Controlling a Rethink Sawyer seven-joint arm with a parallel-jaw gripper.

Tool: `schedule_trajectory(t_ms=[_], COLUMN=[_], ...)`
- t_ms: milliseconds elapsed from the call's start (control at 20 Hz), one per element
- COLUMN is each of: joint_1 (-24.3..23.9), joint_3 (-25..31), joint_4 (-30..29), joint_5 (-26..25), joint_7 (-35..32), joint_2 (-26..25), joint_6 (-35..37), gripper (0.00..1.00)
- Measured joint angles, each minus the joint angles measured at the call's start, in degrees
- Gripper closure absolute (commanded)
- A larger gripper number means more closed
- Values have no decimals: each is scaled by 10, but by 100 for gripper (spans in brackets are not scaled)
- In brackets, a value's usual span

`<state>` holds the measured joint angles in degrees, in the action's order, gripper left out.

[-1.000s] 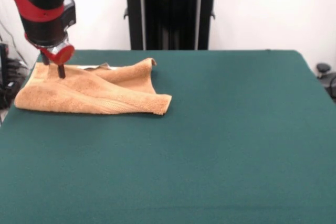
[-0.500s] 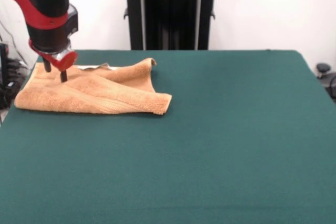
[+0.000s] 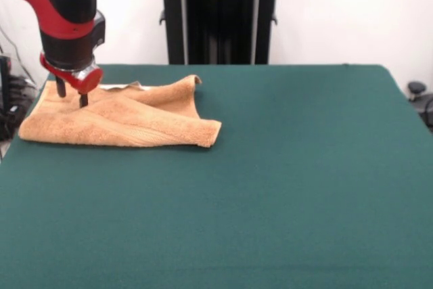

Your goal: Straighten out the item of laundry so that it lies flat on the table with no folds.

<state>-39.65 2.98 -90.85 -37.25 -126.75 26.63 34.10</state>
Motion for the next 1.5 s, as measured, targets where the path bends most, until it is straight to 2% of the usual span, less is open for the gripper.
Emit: schedule_trajectory(t_ms=[1100,1500], joint_1=[3,21], joint_3=[-1,-1], joint_4=[0,12], joint_5=[-1,1], joint_7=[0,0], joint_2=[1,1], joint_6=[0,32], gripper=[0,0])
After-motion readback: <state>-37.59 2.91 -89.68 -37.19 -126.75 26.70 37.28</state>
